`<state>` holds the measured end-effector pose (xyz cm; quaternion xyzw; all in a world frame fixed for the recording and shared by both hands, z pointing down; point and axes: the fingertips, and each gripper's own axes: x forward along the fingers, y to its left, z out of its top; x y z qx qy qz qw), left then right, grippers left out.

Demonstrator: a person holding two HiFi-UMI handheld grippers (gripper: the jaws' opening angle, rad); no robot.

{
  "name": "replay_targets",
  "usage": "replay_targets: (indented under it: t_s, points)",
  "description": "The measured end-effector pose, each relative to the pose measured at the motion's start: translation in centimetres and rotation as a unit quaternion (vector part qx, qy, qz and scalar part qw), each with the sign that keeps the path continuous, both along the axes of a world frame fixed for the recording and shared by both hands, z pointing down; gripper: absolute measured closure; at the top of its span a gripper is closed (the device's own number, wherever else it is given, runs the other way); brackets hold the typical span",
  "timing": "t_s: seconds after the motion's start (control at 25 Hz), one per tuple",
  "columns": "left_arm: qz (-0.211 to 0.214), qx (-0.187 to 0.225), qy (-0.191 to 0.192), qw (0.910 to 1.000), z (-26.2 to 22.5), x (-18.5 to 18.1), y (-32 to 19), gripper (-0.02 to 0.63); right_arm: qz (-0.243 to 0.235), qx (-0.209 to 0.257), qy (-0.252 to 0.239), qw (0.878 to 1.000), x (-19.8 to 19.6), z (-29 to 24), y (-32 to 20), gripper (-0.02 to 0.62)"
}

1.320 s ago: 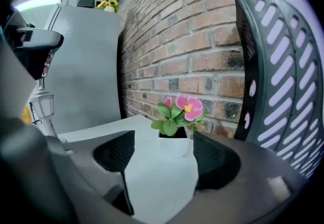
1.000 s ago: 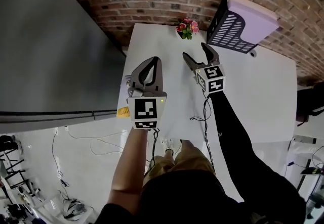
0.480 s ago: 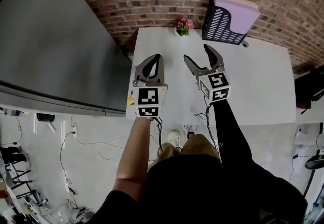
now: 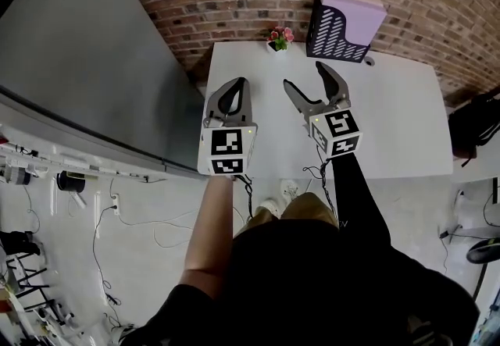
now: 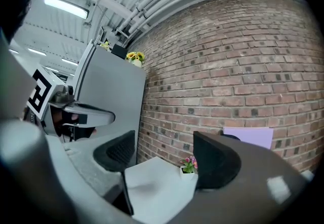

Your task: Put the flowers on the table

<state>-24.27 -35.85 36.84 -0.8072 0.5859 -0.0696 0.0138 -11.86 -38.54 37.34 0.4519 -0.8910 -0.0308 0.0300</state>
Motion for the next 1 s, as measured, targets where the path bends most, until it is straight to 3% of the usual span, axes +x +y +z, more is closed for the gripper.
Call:
replay_targets:
  t_s: [0.24,0.32,0.4,0.44,1.0]
  points:
    - [0.006,0.018,-0.004,0.9998,-1.6,0.0,0.9,0.598,-0.015,0.011,0.018,1.000,-1.1,-0.5,1.4,0.244]
    - [0.007,0.021,-0.004,0.9997,-1.8,0.0,1.1,0.598,-0.010,0.013,0.013,1.000,-1.2,-0.9,1.8,0.293]
    - [0.008,0.021,-0.004,0.9997,-1.7,-0.1,1.3,0.598,-0.004,0.015,0.005,1.000,-1.1,-1.2,2.0,0.433]
    - [0.010,0.021,-0.005,0.9997,-1.7,-0.1,1.4,0.598,-0.001,0.018,0.004,1.000,-1.1,-1.4,2.2,0.595]
    - [-0.003,0.030,-0.004,0.9995,-2.4,-1.6,2.5,0.598,-0.009,0.023,0.007,1.000,-2.1,-1.6,3.0,0.595]
